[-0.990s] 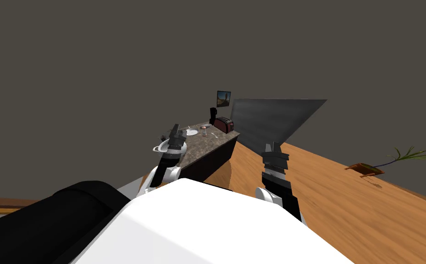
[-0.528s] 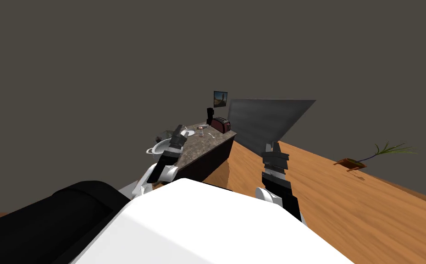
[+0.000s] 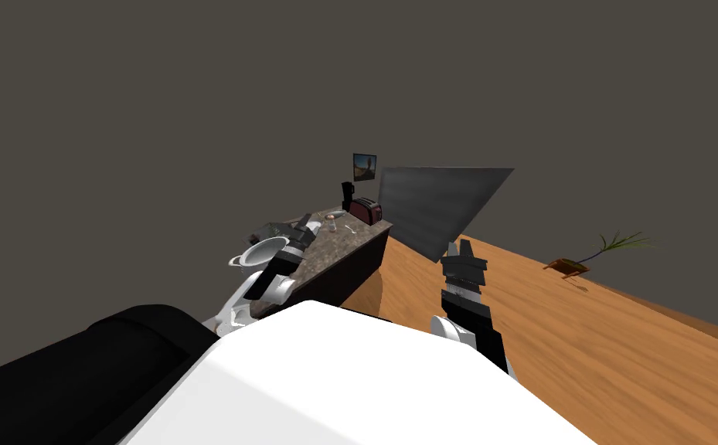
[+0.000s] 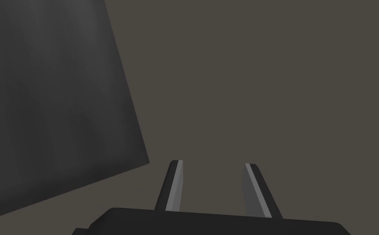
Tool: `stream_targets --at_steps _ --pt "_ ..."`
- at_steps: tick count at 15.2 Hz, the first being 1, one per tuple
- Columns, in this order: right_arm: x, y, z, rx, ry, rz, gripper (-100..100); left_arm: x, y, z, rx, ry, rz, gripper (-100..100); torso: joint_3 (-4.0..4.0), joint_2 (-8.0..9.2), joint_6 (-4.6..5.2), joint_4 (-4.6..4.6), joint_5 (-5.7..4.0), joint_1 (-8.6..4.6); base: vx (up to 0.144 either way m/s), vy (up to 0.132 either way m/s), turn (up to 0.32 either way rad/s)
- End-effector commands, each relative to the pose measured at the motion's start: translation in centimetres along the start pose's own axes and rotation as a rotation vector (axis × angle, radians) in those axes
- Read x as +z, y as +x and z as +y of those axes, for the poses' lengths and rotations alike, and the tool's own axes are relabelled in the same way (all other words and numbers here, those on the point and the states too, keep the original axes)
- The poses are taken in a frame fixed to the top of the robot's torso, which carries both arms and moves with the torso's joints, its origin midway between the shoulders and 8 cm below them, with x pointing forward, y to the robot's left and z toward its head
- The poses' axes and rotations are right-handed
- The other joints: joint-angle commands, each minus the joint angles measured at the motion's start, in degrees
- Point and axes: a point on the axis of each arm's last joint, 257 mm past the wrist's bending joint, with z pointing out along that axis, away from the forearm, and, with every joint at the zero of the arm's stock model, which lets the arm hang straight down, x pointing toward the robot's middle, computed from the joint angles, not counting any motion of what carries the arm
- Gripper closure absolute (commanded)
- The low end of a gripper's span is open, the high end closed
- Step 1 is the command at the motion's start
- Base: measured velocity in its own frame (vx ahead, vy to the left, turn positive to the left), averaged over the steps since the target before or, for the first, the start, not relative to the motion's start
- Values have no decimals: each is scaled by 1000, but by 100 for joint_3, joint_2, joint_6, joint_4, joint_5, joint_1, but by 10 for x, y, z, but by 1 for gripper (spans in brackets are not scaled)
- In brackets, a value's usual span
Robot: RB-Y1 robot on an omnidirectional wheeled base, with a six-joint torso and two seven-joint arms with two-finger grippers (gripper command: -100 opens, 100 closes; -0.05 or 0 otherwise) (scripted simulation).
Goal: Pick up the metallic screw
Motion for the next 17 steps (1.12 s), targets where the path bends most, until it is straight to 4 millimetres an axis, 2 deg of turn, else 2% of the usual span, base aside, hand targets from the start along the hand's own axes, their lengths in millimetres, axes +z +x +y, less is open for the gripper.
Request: stream_targets --at_steps 1,8,17 --pt "0 0 0 0 0 0 0 1 -1 5 -5 -27 0 -100 0 0 0 0 0 0 27 -32 -20" --pt "0 0 0 0 0 0 0 3 -13 41 -50 -180 13 -100 0 -1 -1 0 0 2 39 -39 -74" --pt "0 0 0 0 0 0 0 -4 -30 89 -103 -378 -4 -100 -3 -5 -1 -1 0 3 47 -40 -67"
